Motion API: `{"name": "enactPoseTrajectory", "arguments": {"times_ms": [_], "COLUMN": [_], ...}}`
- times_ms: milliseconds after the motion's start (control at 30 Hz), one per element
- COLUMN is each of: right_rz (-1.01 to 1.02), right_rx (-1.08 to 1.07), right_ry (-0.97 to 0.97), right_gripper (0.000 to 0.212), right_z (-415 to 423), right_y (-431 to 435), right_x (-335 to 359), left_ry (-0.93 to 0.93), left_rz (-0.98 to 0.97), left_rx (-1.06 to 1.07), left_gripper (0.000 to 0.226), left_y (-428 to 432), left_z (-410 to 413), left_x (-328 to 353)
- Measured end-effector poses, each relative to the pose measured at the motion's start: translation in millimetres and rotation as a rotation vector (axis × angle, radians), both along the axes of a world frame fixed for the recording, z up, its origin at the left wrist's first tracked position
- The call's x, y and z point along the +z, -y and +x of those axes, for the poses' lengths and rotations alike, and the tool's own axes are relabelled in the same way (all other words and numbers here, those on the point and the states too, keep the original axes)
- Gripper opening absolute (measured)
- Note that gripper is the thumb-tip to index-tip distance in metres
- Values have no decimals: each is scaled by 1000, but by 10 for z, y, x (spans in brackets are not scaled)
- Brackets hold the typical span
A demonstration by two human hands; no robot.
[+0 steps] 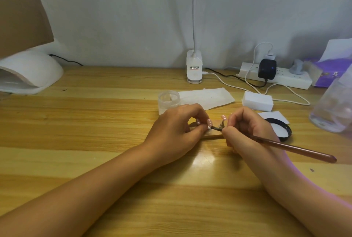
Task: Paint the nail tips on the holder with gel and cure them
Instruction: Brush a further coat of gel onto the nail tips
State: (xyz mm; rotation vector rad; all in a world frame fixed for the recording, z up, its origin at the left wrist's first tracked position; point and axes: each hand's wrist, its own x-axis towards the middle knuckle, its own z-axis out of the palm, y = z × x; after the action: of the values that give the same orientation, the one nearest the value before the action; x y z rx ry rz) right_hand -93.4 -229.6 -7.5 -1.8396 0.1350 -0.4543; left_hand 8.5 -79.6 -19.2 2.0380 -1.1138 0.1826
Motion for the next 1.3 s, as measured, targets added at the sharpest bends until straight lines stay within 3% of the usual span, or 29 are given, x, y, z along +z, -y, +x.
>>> {"name": "enactPoseTrajectory", "arguments": {"times_ms": [300,467,533,700,867,1300], "right_rz": [46,87,108,111,93,8], "right_rx": [-23,-16,2,-2,-21,16], "right_ry": [22,59,65,73,61,38], "right_gripper": [12,17,11,32,13,12], "right_z": [21,-5,-18,-19,2,-10], "right_y": [30,17,-2,20,31,-5], "right_x": [-22,-11,9,-1,-13,-21], "left_ry": [-26,-48,-49,-71,-94,46], "left_rz": [46,77,82,104,106,61], "left_rx": [44,85,84,82,80,49], "left_gripper": [13,3,6,17,16,7], "left_y": [-13,-7,-5,0,-4,-16], "left_z": [-10,0,-3,-20,-27,-27], "left_x": [17,3,2,19,25,17]}}
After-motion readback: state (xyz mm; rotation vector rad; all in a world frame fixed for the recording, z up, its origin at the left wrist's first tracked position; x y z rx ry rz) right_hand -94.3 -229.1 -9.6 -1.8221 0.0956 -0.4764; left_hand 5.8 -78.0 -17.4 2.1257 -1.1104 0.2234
